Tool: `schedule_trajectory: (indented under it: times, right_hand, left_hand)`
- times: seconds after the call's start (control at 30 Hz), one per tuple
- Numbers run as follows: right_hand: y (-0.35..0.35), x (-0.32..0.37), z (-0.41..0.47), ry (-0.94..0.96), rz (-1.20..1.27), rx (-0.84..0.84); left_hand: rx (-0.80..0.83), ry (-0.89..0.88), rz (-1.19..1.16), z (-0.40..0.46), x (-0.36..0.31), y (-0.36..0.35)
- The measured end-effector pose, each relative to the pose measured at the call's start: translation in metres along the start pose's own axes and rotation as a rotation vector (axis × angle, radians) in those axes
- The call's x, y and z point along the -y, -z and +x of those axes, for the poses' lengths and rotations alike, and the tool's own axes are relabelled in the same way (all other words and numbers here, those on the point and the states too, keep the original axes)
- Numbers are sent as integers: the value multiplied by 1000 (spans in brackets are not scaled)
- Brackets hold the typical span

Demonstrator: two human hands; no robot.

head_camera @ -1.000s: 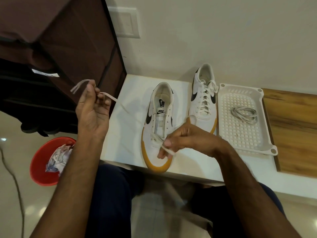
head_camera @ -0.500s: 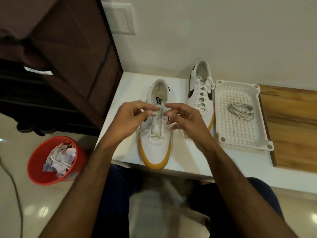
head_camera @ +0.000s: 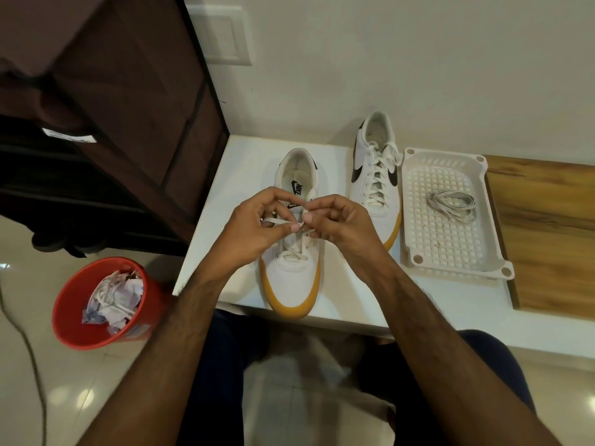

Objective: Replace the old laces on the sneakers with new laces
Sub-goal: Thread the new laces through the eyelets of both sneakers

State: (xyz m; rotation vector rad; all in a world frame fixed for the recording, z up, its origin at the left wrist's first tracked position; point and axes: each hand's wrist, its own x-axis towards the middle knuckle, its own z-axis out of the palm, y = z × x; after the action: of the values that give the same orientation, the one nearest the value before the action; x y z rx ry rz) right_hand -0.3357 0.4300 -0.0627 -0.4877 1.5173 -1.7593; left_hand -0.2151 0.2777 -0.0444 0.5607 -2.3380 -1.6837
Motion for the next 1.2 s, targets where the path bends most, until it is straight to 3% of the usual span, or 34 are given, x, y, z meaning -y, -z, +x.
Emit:
schedule_trajectory:
  times: [0.17, 0.37, 0.6, 0.7, 0.87, 1.03, 1.2]
  right_hand:
    - [-2, -1, 2, 27, 49, -62]
    - [1, -4, 3, 69, -94, -35]
    - [-2, -6, 3, 148, -245, -20]
    - [-3, -8, 4, 121, -246, -52]
    - [-9, -23, 8, 7, -450, -305]
    - [-20, -25, 11, -27, -614, -347]
    - [-11, -19, 15, -84, -586, -334]
  left_hand:
    - [-28, 17, 41, 1, 1, -2]
    - [-65, -6, 202, 0, 4, -4]
    - [-149, 0, 102, 3, 2, -5]
    - [-163, -38, 176, 4, 4, -4]
    - [-166, 0, 388, 6, 20, -5]
    - [-128, -36, 517, 6, 23, -6]
    - [-93, -52, 597, 6, 25, -3]
